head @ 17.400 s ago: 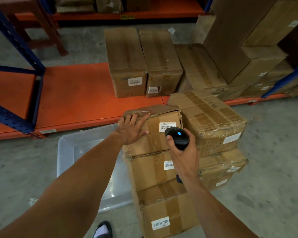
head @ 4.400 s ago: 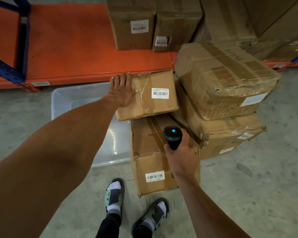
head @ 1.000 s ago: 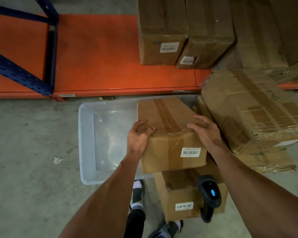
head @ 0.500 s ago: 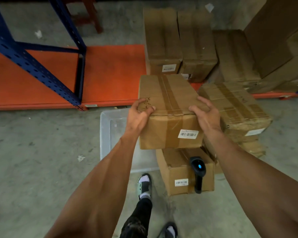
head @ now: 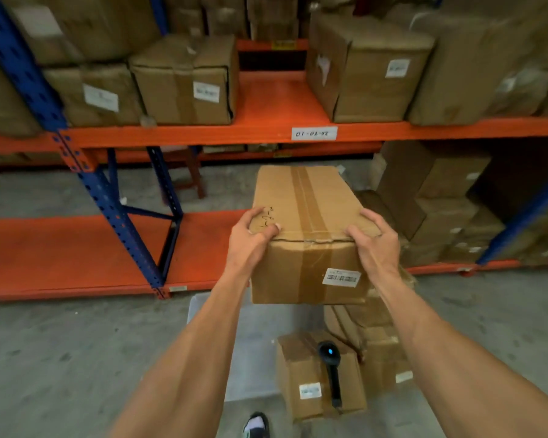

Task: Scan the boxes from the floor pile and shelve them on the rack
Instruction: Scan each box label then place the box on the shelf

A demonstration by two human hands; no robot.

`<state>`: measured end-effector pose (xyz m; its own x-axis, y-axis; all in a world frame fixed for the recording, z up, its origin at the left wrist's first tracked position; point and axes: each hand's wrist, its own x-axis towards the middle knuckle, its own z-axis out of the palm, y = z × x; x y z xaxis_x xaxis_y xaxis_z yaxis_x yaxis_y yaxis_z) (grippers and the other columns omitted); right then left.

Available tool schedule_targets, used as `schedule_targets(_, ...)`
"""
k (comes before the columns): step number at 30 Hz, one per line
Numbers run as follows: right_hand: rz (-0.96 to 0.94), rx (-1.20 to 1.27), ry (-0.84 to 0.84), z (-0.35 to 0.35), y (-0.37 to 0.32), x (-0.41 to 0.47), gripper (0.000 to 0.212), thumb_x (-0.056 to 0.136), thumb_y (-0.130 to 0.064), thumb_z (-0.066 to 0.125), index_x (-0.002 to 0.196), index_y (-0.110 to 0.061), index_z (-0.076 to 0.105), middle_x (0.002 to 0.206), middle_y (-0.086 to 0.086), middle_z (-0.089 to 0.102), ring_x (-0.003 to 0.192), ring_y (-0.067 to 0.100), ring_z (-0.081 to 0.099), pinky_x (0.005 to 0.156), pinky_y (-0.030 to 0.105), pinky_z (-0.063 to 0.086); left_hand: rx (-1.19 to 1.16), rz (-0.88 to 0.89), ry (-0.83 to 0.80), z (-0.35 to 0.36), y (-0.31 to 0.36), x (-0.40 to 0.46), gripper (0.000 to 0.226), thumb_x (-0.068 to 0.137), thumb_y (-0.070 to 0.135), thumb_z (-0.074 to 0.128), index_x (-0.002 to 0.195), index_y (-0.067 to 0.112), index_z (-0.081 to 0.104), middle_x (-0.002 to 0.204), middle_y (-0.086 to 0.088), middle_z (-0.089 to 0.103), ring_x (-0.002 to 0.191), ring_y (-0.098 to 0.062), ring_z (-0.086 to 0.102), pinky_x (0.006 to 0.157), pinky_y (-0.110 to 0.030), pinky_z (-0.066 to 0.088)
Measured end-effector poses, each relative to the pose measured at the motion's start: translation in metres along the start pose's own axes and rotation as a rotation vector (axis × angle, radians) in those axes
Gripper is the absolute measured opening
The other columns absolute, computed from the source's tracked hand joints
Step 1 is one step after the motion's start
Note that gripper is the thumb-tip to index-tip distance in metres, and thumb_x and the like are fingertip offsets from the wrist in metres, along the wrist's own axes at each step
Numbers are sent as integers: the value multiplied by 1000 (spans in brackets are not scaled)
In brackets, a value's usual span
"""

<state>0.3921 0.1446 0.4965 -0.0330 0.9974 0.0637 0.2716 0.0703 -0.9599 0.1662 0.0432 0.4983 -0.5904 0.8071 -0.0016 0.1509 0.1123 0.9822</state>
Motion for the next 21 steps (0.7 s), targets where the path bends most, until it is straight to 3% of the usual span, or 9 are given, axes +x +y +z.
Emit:
schedule_targets(4,-98,50,36,-38,-50,-22,59,64,-49,73,122,-37,72,116,-3,71,108,21,65,96,43,54,-40,98,13,-5,56,-31,50,77,33,79,124,33,63,115,5,67,101,-8,64,96,-35,52)
schedule_targets(7,-158,93,47,-55,-86,-33,59,67,-48,71,124,-35,71,114,-3,68,106,19,62,87,33,50,-71,158,26,-14,100,-47,49,81,26,79,127,29,63,108,13,65,95,1,61,87,-25,50)
schedule_targets(10,-212,163,62,-62,-125,-41,59,66,-45,71,124,-35,72,109,-9,68,95,2,62,76,21,45,-85,220,49,-30,139,-55,51,80,27,79,129,30,62,108,22,60,100,6,57,88,-23,47)
schedule_targets(12,-251,211,59,-62,-152,-43,59,66,-45,70,125,-35,72,107,-13,68,93,-5,59,73,15,44,-79,274,59,-44,165,-57,52,80,29,79,129,31,62,115,17,59,104,4,55,86,-22,45)
schedule_targets(17,-362,282,25,-49,-222,-44,62,68,-46,68,128,-32,70,113,-4,65,92,0,56,68,16,41,-79,371,112,-85,227,-53,50,82,29,77,129,33,61,118,12,58,104,-3,56,83,-26,48)
schedule_targets(21,-452,315,4,-21,-271,-34,64,69,-49,67,130,-31,68,119,0,65,99,14,58,69,23,44,-69,431,172,-123,261,-35,51,82,31,76,130,33,60,118,11,55,104,-1,52,78,-24,44)
